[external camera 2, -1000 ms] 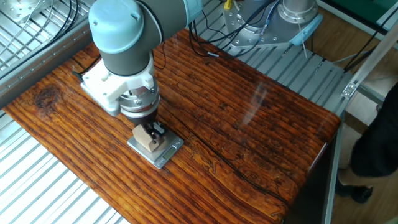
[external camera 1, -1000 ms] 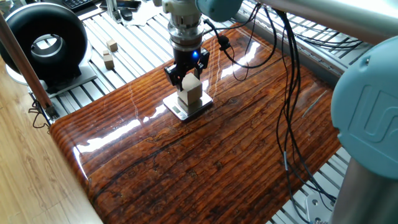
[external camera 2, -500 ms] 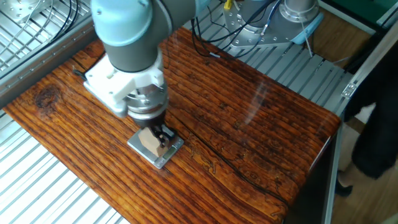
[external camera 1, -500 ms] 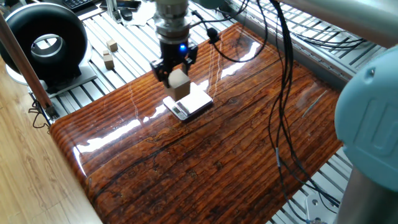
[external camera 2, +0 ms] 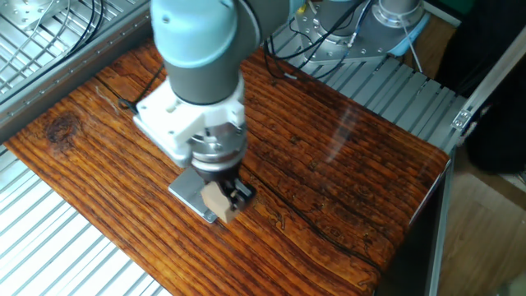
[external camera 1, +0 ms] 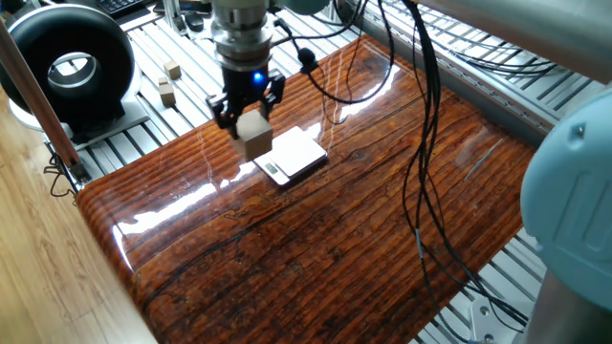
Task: Remove the object from the scale
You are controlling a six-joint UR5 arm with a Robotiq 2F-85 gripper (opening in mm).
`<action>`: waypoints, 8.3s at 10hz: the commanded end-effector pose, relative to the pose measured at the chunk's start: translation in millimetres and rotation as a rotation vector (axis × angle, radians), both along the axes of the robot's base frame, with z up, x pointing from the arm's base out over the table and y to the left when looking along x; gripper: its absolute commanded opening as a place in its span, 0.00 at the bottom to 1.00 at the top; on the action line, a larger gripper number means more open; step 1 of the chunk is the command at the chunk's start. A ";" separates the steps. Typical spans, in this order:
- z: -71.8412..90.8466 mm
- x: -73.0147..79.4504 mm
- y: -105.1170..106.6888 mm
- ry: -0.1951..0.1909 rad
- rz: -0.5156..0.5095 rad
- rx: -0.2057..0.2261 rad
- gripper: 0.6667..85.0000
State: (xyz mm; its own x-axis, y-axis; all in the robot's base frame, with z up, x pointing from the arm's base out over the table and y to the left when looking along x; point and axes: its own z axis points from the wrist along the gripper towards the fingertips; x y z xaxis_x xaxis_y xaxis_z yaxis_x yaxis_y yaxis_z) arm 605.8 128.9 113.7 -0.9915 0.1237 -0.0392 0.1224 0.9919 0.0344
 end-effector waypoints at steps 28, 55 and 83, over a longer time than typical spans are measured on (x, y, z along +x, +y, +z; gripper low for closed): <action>-60.0 -10.4 35.0 -0.039 -0.001 -0.004 0.53; -71.7 -13.6 33.7 -0.033 0.051 -0.013 0.64; 2.6 -12.1 -13.7 -0.012 0.084 -0.034 0.28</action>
State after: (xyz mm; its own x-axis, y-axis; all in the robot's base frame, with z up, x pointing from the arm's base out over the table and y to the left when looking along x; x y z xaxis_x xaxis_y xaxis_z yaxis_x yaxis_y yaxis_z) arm 590.4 136.7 99.0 -0.9982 0.0294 -0.0531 0.0280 0.9992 0.0269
